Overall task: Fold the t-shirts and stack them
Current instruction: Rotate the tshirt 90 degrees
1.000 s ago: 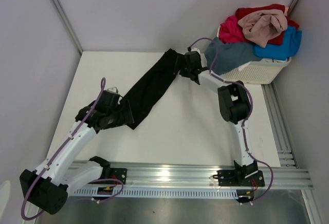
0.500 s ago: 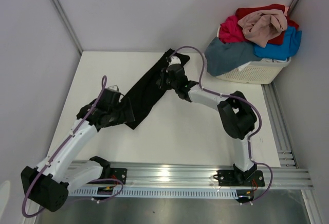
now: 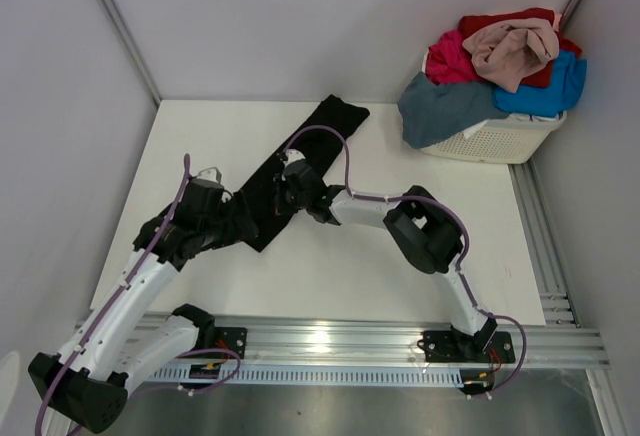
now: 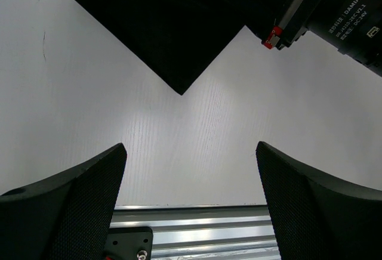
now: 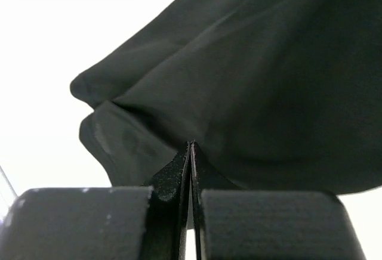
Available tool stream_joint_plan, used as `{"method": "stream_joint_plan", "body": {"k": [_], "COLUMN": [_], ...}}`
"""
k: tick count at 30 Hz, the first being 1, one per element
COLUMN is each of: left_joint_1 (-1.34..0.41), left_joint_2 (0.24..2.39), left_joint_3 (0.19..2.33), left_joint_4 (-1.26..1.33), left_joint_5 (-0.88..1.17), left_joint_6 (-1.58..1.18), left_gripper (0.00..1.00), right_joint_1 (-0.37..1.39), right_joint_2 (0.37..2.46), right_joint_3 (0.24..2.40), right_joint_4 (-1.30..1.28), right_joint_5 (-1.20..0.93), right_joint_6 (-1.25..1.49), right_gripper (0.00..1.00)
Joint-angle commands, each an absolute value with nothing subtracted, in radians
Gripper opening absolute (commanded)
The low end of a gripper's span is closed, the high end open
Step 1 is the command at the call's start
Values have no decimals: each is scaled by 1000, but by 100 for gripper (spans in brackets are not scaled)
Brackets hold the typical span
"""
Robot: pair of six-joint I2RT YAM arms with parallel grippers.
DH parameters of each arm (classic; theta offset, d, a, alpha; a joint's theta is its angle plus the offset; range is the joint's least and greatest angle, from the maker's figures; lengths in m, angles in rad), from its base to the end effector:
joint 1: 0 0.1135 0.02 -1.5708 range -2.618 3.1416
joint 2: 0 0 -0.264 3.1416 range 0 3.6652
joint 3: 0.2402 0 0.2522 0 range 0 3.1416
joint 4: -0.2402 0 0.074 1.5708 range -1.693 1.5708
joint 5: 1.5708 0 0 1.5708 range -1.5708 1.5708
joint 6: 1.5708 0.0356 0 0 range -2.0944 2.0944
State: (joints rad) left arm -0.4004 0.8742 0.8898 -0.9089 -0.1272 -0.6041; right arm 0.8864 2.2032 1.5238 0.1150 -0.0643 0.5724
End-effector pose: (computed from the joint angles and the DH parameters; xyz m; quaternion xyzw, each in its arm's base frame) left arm 0.1520 -0.0594 0.2946 -0.1167 0.9342 -0.1071 0.3195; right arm 0.3123 0.3864 0.1606 -0.1522 0.8624 0.3422 0.3406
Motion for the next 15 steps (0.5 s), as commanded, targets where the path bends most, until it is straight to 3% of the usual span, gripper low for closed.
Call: {"method": "stream_joint_plan", "body": {"k": [1,15], "left_joint_1": [-410,-410], "left_joint_2": [857,873], "left_joint_3": [870,854], "left_joint_4": [-910,-891], "left_joint_5": [-124,-103], "left_joint_6": [-624,-615], "left_gripper": [93,93], "right_joint_1": [893,922], "right_joint_2": [2229,2235], "right_joint_3": [1554,1405], "right_joint_4": [196,152], "right_joint_5": [-112,-189], "right_joint_6": [617,623], "right_gripper": [0,0]}}
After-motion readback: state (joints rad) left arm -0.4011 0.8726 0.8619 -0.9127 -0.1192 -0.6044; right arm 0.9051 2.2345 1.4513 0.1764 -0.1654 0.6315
